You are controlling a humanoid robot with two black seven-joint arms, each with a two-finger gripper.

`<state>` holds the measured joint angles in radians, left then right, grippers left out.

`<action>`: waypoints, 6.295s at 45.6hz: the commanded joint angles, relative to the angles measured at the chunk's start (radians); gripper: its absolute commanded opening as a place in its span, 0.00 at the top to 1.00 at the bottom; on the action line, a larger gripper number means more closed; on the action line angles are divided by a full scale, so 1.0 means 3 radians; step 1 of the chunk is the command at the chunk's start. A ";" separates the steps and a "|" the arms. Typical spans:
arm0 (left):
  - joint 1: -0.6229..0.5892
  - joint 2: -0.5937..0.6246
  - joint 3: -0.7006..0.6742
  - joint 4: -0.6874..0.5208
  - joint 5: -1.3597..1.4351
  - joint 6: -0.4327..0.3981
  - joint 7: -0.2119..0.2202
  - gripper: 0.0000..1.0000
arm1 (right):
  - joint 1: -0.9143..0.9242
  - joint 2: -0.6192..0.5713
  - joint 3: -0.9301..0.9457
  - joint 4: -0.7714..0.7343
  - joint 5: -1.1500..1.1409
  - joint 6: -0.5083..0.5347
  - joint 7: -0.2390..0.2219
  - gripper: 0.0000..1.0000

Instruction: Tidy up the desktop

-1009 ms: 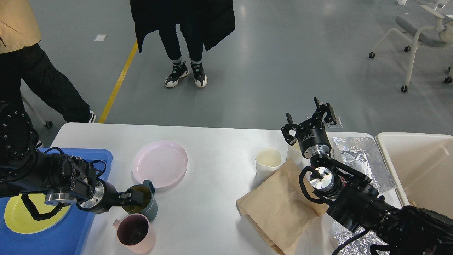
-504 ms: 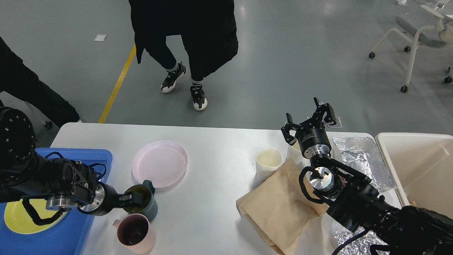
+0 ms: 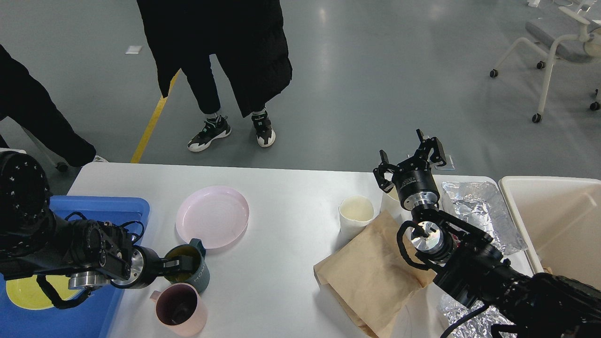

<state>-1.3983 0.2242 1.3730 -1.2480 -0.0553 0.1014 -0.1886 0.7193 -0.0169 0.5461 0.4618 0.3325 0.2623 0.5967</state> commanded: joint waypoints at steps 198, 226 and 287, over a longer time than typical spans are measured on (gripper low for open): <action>0.0954 0.2837 -0.1350 0.0683 0.2848 -0.0778 0.0552 1.00 | -0.0005 -0.0005 0.0000 0.0000 -0.0004 0.0000 0.0000 0.00; 0.1225 0.2597 -0.1350 0.1082 0.2634 -0.0767 0.0521 0.97 | -0.0005 0.0000 0.0000 -0.0005 0.0001 0.0000 0.0000 0.00; -0.0033 0.3042 -0.2914 0.1087 0.2490 -0.3538 0.0587 0.00 | -0.0005 0.0000 0.0000 -0.0005 -0.0004 0.0000 0.0000 0.00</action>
<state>-1.3609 1.1338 0.6355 -0.9077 0.6947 -0.8680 -0.0187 0.7185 -0.0175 0.5461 0.4615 0.3318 0.2623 0.5967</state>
